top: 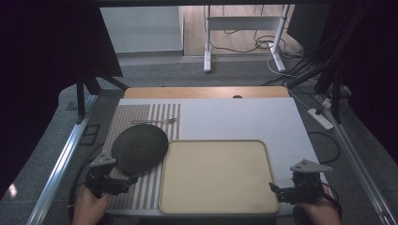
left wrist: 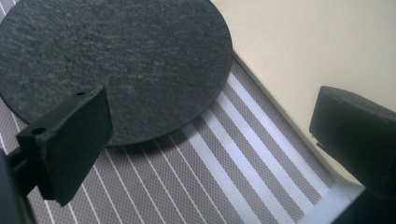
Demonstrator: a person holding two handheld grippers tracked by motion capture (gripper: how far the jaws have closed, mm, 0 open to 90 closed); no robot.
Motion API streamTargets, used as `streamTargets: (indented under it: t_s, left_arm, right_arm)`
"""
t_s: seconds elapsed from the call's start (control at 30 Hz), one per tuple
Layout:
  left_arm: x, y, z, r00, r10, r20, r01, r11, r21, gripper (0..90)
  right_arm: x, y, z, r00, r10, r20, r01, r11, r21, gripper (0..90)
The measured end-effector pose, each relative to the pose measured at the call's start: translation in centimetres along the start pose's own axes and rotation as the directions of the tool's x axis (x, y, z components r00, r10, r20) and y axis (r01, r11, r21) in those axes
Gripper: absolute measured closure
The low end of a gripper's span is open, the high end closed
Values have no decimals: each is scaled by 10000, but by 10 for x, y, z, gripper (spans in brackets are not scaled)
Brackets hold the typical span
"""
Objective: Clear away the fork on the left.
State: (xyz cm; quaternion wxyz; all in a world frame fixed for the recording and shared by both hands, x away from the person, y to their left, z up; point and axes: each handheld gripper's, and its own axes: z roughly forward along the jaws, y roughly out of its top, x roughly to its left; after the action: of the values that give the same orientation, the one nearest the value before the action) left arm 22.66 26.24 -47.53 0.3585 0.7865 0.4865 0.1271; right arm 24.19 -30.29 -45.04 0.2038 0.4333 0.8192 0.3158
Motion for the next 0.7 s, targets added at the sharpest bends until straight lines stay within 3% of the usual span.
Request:
streamTargets:
  t_s: [0.7]
  left_arm:
    - [36, 32, 37, 9978, -297, 591, 284, 9993, 222, 0]
  right_arm:
    - [0, 0, 2, 10000, -22, -18, 22, 9999, 127, 0]
